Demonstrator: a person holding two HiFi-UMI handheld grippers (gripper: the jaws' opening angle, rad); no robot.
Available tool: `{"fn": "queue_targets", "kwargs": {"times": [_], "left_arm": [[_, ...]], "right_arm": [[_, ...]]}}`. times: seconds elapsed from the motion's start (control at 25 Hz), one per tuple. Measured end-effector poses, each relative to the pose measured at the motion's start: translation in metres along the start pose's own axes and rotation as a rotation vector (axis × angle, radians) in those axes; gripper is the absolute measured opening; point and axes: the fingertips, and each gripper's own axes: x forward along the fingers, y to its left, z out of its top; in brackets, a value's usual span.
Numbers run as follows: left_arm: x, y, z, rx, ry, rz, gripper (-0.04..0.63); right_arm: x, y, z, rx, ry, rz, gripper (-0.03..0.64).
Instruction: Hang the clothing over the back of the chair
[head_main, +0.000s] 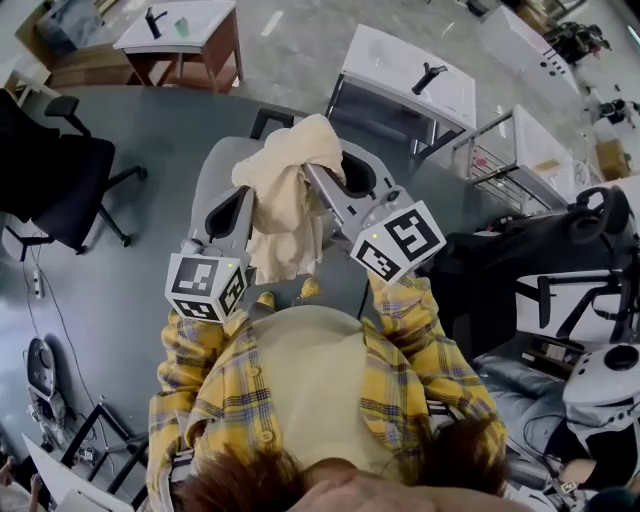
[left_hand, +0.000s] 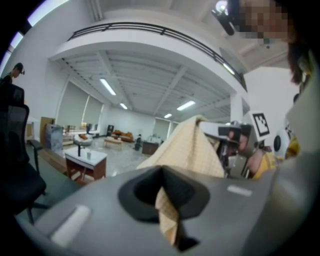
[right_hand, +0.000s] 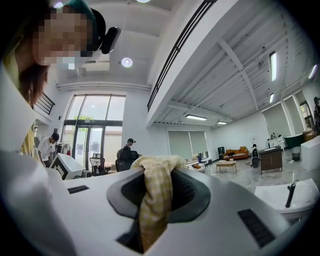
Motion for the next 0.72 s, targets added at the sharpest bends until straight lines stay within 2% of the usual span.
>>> {"fn": "queue_targets", "kwargs": {"times": [0.44,0.72], "left_arm": [[0.017,-0.002,0.007,0.004,-0.008,0.037,0.006],[0.025,-0.010,0.009,0.012,-0.007,0.029,0.006]], "right_arm": [[0.001,-0.035,0.030,-0.035,-0.061,-0.009,0.083],[-0.012,-0.052,0.045,-0.064,-0.089,-0.046,0.083]]}}
